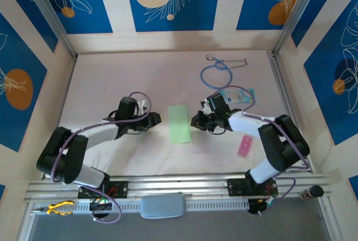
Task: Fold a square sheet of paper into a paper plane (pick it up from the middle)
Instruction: Turn over the paper at the center of the table, then third fold the triangle at the center of the table.
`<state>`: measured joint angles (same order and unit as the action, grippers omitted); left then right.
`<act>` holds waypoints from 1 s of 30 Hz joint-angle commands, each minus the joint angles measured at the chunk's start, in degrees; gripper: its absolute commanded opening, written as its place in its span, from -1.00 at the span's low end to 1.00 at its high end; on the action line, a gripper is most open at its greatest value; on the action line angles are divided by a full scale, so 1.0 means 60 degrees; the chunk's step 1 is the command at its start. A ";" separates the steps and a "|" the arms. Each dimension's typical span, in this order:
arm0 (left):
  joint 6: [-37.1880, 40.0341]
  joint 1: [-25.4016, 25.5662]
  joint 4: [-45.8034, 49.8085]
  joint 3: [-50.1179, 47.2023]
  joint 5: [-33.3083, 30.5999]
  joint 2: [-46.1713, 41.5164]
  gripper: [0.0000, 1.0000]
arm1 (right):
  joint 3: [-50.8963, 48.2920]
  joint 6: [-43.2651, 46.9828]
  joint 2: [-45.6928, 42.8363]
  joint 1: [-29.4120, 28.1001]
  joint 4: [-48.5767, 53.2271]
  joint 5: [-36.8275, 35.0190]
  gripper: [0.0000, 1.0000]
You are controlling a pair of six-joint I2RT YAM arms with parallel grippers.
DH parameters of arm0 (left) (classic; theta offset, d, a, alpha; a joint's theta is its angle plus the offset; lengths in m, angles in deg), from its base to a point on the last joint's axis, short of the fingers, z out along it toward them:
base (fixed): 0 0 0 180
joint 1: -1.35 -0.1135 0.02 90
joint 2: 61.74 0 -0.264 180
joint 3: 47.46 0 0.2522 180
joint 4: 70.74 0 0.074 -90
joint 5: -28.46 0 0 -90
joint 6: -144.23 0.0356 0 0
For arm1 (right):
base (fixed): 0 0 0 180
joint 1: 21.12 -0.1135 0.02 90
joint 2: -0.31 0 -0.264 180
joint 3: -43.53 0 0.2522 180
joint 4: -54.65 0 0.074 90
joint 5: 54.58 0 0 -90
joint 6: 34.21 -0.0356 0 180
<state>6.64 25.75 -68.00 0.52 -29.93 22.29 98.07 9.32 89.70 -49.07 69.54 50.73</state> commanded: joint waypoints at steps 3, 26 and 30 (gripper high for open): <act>-0.0384 0.0372 -0.0532 0.0584 0.0242 0.0559 -0.16 | 0.0461 0.0070 0.0815 0.0046 -0.0518 0.0991 -0.88; -0.0173 0.0932 0.0267 0.1422 0.0077 0.2104 -0.19 | -0.0083 0.0119 0.2167 0.0292 -0.0249 0.0379 -0.91; -0.0047 0.1033 0.0625 0.1600 -0.0048 0.2311 -0.23 | -0.0054 0.0029 0.2242 0.0294 -0.0254 0.0376 -0.92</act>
<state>5.19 31.10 -67.17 8.43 -29.90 35.18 99.86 10.21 100.80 -47.62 64.30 55.83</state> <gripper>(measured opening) 0.387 0.045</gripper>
